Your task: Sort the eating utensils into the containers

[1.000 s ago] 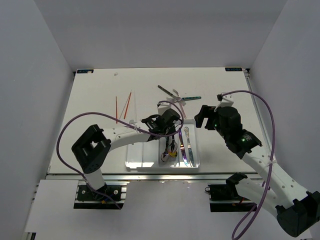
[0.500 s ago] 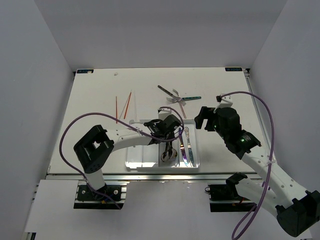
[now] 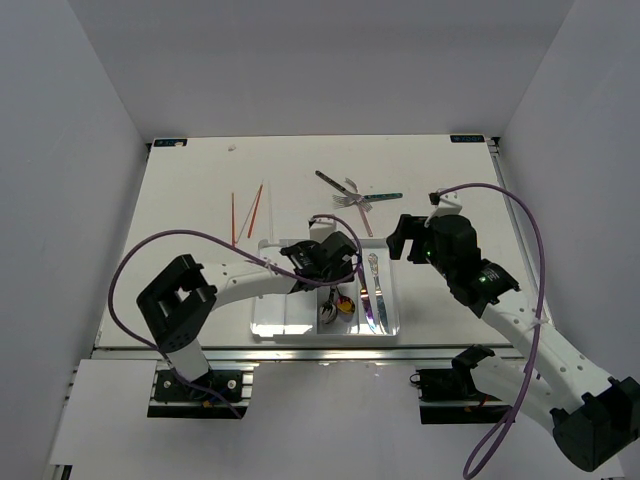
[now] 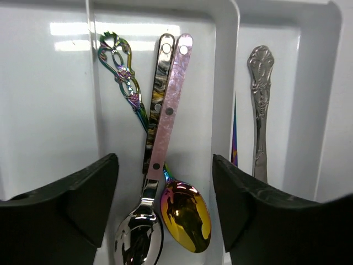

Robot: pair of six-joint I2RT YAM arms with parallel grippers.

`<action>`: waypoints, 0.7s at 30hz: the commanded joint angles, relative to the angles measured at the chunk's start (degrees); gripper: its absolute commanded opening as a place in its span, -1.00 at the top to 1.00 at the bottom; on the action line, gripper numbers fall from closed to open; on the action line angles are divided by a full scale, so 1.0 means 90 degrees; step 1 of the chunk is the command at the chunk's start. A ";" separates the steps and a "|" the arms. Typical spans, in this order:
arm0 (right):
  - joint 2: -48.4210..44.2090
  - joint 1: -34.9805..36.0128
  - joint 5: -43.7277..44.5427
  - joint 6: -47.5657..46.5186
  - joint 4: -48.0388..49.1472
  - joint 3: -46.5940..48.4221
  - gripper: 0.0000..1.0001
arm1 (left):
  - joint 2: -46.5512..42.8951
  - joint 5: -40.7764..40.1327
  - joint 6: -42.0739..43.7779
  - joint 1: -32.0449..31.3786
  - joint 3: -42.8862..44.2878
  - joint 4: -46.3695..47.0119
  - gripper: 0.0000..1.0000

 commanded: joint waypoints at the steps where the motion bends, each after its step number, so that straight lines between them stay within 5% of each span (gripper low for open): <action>1: 0.0019 -0.0034 -0.0081 0.0006 0.0324 -0.0050 -0.79 | -0.0702 -0.0575 0.0129 -0.0032 0.0198 -0.0262 -0.59; 5: 0.0039 -0.0034 -0.0111 -0.0013 0.0344 -0.0050 -0.79 | -0.0956 -0.1375 0.0596 0.0249 0.0676 -0.0876 -0.72; 7: 0.0039 -0.0035 -0.0150 -0.0062 0.0354 -0.0040 -0.79 | -0.1035 -0.1358 0.0802 0.0669 0.0775 -0.0995 -0.96; 11: 0.0155 -0.0034 -0.0549 -0.0188 0.0490 -0.0059 -0.79 | -0.0453 -0.0791 0.2018 0.2346 0.1485 -0.1180 -0.96; 17: 0.0361 -0.0034 -0.0911 -0.0325 0.0637 -0.0108 -0.79 | 0.1122 -0.0042 0.3466 0.3636 0.3098 -0.2002 -0.96; 21: 0.0409 -0.0034 -0.1068 -0.0355 0.0764 -0.0225 -0.79 | 0.1747 0.1325 0.3879 0.4147 0.3635 -0.1962 -0.67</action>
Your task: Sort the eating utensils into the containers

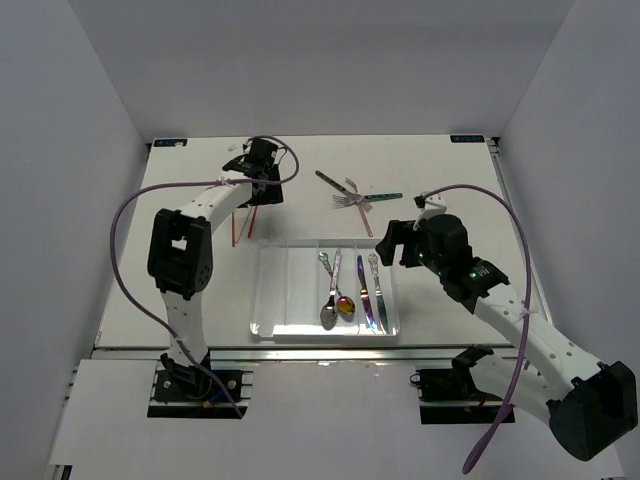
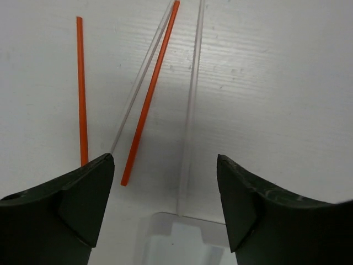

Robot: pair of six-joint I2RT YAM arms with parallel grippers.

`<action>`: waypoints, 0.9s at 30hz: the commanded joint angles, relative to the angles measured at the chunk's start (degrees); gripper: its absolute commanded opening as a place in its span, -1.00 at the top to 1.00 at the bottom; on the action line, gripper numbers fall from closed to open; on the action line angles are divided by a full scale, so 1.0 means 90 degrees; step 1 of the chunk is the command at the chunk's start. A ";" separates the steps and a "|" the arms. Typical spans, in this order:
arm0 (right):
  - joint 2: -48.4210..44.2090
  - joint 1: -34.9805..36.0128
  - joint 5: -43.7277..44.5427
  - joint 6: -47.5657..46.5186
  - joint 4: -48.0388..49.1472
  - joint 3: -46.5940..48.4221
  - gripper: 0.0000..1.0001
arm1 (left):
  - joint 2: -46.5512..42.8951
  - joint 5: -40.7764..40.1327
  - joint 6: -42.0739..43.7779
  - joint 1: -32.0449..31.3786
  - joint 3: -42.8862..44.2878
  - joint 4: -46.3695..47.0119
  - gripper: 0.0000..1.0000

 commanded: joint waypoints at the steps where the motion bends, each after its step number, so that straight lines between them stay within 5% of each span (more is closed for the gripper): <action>1: 0.0014 -0.0034 -0.0259 -0.0156 0.0409 -0.0092 -0.79 | 0.0474 0.1325 0.0741 0.0264 0.0839 -0.0483 -0.60; 10: 0.0258 -0.0034 -0.0435 -0.0273 0.0390 -0.0053 -0.79 | 0.1239 0.1521 0.0478 0.0382 0.1078 -0.0435 -0.10; 26: 0.0395 -0.0044 -0.0523 -0.0283 0.0400 0.0006 -0.79 | 0.1835 0.1639 0.0263 0.0372 0.0726 -0.0259 0.39; 27: 0.0395 -0.0035 -0.0523 -0.0283 0.0400 0.0006 -0.79 | 0.1864 0.1668 0.0244 0.0372 0.0697 -0.0249 0.54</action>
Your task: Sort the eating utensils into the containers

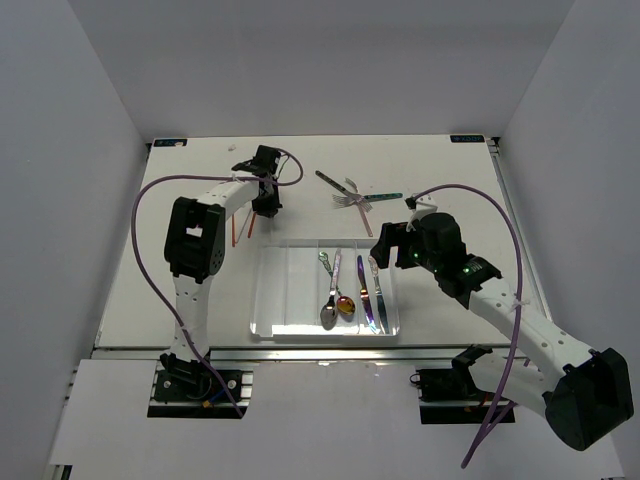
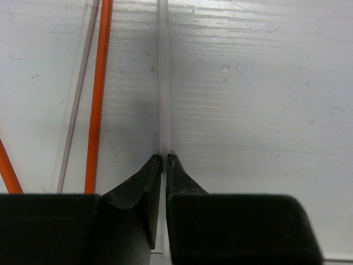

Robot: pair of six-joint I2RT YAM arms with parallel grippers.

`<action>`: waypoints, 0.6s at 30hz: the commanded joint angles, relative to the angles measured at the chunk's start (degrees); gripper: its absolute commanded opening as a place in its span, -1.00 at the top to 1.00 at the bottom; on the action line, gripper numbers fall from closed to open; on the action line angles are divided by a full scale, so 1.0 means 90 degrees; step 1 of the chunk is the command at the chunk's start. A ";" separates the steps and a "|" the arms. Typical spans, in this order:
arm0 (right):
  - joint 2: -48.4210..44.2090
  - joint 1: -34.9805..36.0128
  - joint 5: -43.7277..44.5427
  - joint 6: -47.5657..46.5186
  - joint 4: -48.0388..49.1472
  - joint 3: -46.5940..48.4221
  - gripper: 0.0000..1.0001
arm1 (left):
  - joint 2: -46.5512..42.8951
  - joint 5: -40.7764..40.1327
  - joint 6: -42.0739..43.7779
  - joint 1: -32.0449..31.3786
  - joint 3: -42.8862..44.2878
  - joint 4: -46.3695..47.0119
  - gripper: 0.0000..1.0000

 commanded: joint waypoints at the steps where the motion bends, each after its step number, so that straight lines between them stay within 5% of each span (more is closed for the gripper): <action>1: -0.0016 -0.0034 -0.0045 -0.0071 0.0232 0.0059 -0.79 | 0.0215 0.0245 -0.0104 -0.0004 -0.0279 0.0100 0.66; 4: -0.0016 -0.0034 -0.0054 -0.0071 0.0203 0.0078 -0.79 | 0.0167 0.0178 -0.0153 -0.0034 -0.0455 0.0120 1.00; 18: -0.0016 -0.0034 -0.0083 -0.0091 0.0232 0.0069 -0.79 | -0.0176 0.0109 0.0023 -0.0073 0.1036 -0.0181 1.00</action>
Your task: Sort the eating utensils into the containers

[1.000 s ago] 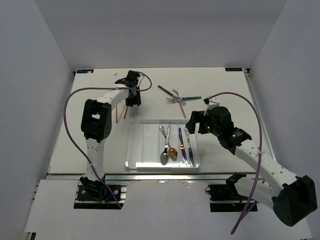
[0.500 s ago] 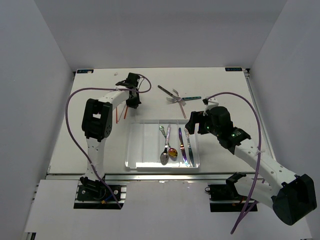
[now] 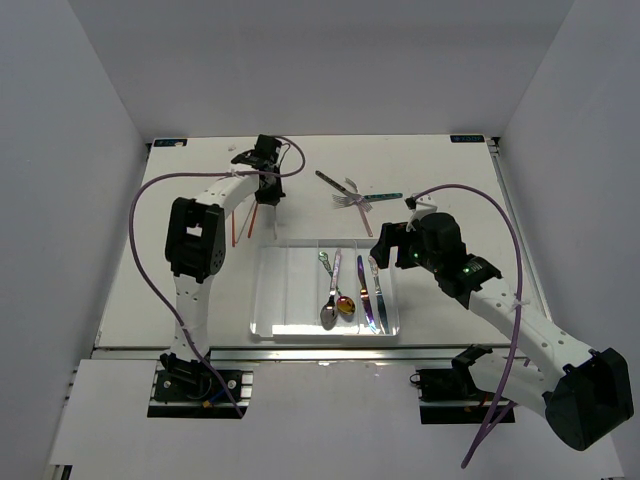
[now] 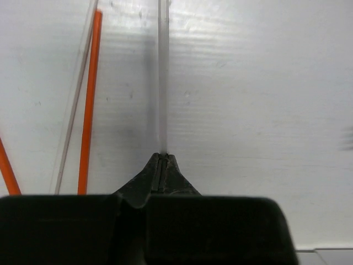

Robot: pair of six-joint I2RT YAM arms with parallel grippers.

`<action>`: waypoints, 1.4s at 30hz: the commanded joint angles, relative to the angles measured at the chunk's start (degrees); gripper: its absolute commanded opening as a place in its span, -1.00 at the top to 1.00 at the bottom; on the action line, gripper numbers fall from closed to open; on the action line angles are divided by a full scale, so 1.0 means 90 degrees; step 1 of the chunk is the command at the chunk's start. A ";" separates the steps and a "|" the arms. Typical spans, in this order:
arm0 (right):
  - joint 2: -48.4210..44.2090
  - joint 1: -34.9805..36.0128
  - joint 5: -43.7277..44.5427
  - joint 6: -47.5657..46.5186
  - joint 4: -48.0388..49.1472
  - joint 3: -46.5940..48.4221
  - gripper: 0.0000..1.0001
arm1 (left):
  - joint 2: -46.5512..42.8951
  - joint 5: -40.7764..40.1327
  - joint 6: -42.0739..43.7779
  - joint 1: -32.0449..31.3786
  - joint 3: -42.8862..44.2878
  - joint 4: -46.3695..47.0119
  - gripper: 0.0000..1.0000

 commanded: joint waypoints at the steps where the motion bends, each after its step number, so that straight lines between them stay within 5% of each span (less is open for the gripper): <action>1: -0.0006 -0.0032 -0.0062 -0.0084 0.0232 0.0069 -0.79 | -0.0188 0.0019 0.0105 -0.0034 0.0654 -0.0202 1.00; 8: 0.0033 -0.0032 -0.0071 -0.0093 0.0222 0.0079 -0.79 | -0.0811 -0.0098 0.0154 -0.0141 0.0636 -0.0592 1.00; 23: 0.0072 -0.0032 -0.0071 -0.0084 0.0291 0.0001 -0.79 | -0.4149 -0.0430 -0.0255 -0.1000 -0.3519 -0.0008 1.00; 30: 0.0063 -0.0032 -0.0071 -0.0084 0.0261 0.0049 -0.79 | -0.4864 -0.0606 -0.0958 -0.1585 -0.5279 0.0822 1.00; 42: 0.0121 -0.0032 -0.0071 -0.0074 0.0252 0.0030 -0.79 | -0.5646 -0.0713 -0.1730 -0.1967 -0.6385 0.1253 1.00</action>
